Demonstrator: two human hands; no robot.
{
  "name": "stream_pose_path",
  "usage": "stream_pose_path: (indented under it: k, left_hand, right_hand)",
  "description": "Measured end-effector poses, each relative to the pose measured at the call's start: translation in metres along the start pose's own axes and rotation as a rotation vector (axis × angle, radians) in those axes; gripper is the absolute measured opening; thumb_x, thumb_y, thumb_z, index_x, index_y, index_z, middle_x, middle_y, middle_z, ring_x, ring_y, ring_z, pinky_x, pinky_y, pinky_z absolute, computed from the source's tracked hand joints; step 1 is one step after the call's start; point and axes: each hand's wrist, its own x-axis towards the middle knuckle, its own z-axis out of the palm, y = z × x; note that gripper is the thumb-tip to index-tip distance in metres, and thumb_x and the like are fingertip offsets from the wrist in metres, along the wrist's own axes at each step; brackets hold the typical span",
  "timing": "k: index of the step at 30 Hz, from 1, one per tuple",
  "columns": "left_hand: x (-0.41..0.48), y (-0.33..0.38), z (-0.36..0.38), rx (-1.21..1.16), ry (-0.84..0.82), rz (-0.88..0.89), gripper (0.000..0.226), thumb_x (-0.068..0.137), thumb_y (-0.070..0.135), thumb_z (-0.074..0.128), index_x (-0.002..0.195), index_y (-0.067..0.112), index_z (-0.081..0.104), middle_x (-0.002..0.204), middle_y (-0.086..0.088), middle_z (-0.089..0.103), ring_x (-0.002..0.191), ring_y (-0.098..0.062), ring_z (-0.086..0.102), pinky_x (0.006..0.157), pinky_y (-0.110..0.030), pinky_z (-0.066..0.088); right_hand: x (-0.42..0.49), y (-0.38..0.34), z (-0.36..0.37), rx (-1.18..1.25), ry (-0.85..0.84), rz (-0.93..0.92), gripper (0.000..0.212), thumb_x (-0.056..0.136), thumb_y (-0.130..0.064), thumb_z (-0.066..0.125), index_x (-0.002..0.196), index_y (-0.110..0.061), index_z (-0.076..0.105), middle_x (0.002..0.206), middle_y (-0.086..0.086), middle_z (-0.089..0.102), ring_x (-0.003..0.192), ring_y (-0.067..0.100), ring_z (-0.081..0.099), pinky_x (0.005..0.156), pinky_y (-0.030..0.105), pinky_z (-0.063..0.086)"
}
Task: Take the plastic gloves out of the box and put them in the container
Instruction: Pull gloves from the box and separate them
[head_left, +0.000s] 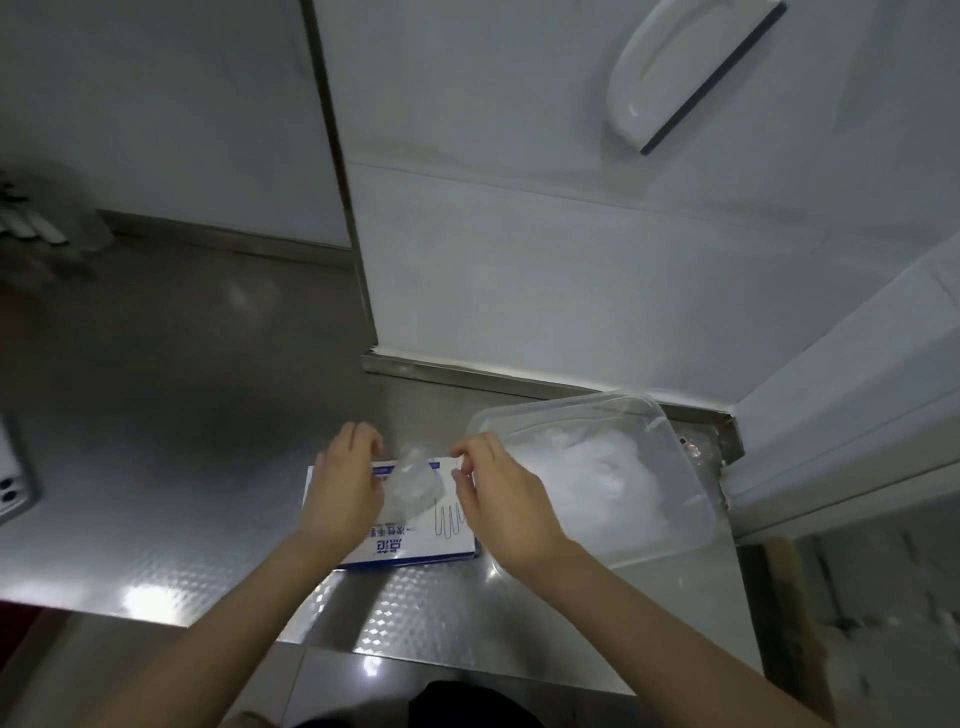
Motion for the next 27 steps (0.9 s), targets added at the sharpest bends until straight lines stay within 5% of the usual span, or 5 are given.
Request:
stream_pose_path:
  k: [7,11,18,23,27]
  left_hand:
    - [-0.016,-0.051,0.018,0.132,-0.340,0.029,0.062,0.079,0.024,0.066,0.134,0.019,0.039,0.137,0.001,0.039,0.129,-0.018,0.034,0.106,-0.029,0.028]
    - [-0.016,-0.057,0.021,0.187,-0.309,0.062,0.075,0.074,0.041,0.073,0.136,0.020,0.037,0.138,0.003,0.037,0.129,-0.017,0.034,0.104,-0.029,0.030]
    - [-0.019,-0.062,0.024,0.164,-0.276,0.112,0.076,0.075,0.047,0.073,0.136,0.022,0.037,0.136,0.003,0.038,0.126,-0.016,0.036,0.102,-0.027,0.031]
    - [-0.020,-0.062,0.024,0.180,-0.287,0.107,0.077,0.076,0.050,0.071,0.138,0.022,0.034,0.139,0.004,0.037,0.128,-0.016,0.034,0.104,-0.027,0.031]
    - [-0.020,-0.064,0.023,0.135,-0.283,0.119,0.076,0.076,0.045,0.072,0.137,0.019,0.035,0.139,0.002,0.038,0.126,-0.017,0.035,0.102,-0.025,0.029]
  right_hand:
    - [0.030,-0.022,0.040,-0.085,-0.207,0.153,0.049,0.097,-0.034,0.048,0.137,-0.008,0.039,0.132,0.012,0.051,0.116,0.027,0.053,0.098,0.036,0.038]
    - [0.034,-0.022,0.042,-0.026,-0.164,0.179,0.021,0.097,-0.024,0.050,0.105,-0.005,0.057,0.107,0.014,0.064,0.096,0.027,0.060,0.075,0.028,0.036]
    - [0.027,-0.013,0.039,0.073,-0.086,0.177,0.021,0.097,-0.023,0.052,0.078,-0.015,0.047,0.080,0.009,0.061,0.069,0.020,0.048,0.057,0.029,0.029]
    - [0.019,-0.016,0.036,-0.036,-0.034,0.114,0.020,0.100,-0.024,0.044,0.103,-0.013,0.060,0.101,0.005,0.063,0.087,0.022,0.058,0.067,0.028,0.039]
    - [0.019,-0.023,0.025,-0.070,0.061,-0.044,0.027,0.097,-0.016,0.050,0.124,-0.018,0.050,0.122,-0.001,0.049,0.100,0.019,0.057,0.078,0.031,0.047]
